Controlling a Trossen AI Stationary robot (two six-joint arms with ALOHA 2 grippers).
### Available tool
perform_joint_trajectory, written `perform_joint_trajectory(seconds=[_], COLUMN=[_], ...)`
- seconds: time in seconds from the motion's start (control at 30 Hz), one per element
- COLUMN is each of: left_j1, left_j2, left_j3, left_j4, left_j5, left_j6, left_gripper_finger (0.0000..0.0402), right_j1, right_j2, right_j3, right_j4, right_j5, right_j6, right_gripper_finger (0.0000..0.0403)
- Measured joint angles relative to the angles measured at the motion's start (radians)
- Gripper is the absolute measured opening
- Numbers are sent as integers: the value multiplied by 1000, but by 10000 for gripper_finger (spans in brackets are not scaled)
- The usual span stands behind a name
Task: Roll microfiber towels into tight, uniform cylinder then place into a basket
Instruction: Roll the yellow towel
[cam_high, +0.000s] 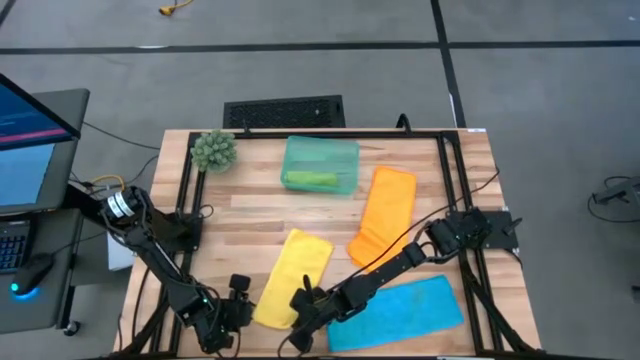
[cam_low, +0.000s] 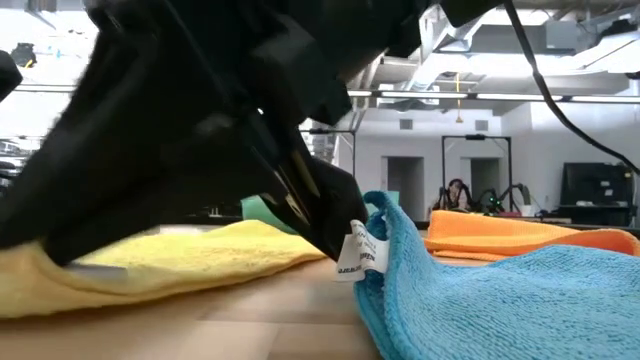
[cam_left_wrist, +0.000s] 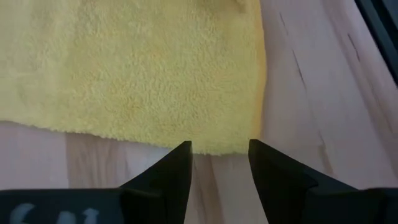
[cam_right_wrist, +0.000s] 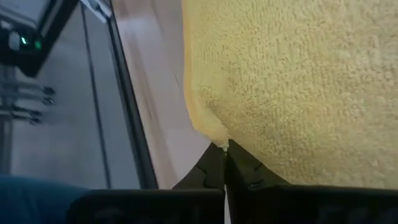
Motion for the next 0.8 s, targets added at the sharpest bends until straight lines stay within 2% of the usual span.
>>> perform_joint_trajectory(seconds=[0.3,0.57,0.7,0.8], left_j1=[-14,-77,-66,-41], left_j2=[0,4,21,22], left_j3=[0,0,-5,-6], left_j4=[-5,28,42,62], left_j5=[14,6,-57,-60], left_j6=[78,126,138,149], left_gripper_finger=[153,153,153,153], right_j1=[13,-1,-22,-23], right_j2=[0,-2,-2,-4], right_j3=[0,1,2,2], right_j4=[38,32,38,38], right_j5=[0,2,2,1], right_j6=[129,138,138,137], right_gripper_finger=[7,5,11,10])
